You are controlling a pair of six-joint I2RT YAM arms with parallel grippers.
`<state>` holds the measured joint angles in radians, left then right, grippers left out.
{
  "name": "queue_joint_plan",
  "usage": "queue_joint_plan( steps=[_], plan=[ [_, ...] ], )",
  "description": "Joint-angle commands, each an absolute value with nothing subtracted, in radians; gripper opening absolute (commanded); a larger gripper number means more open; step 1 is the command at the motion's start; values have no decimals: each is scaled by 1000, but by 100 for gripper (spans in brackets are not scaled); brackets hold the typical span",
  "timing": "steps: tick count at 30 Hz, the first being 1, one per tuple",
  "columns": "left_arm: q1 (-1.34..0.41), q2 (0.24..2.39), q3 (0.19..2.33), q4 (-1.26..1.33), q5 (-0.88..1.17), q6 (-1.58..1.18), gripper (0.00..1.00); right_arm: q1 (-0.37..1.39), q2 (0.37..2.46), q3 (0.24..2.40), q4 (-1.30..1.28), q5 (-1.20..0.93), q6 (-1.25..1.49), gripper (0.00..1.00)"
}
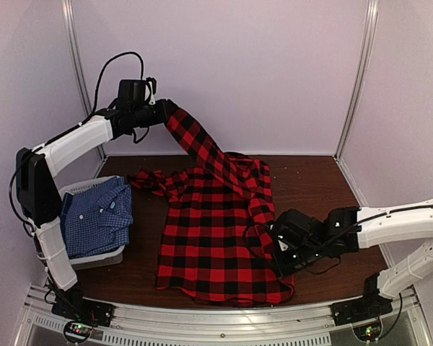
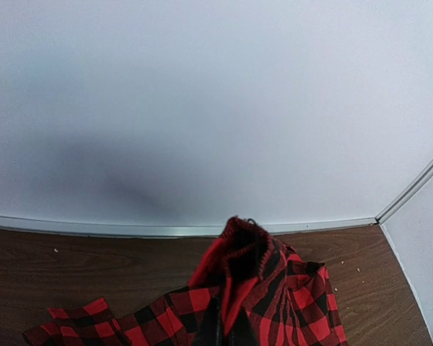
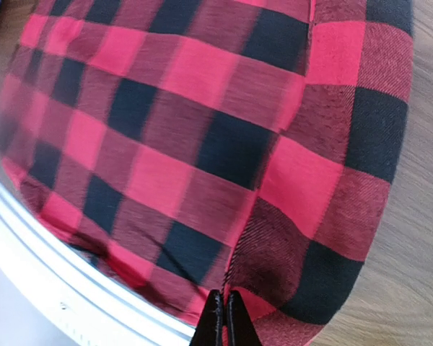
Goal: Fold and stack the long sleeve shirts
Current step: Fold the flattened shirt at the center of the board.
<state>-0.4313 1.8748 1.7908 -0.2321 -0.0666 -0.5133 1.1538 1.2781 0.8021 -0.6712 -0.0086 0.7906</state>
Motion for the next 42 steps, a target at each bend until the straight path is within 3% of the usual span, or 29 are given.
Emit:
queue_joint_plan(
  steps=[1, 14, 42],
  plan=[
    [-422, 1892, 1880, -184, -80, -451, 0, 1161, 1367, 872, -520, -135, 696, 0],
    [-416, 1895, 1885, -219, -125, -422, 0, 1161, 1543, 904, -338, -262, 662, 0],
    [-421, 1862, 1693, -213, 78, -489, 0, 1162, 1461, 756, -346, -311, 693, 0]
  ],
)
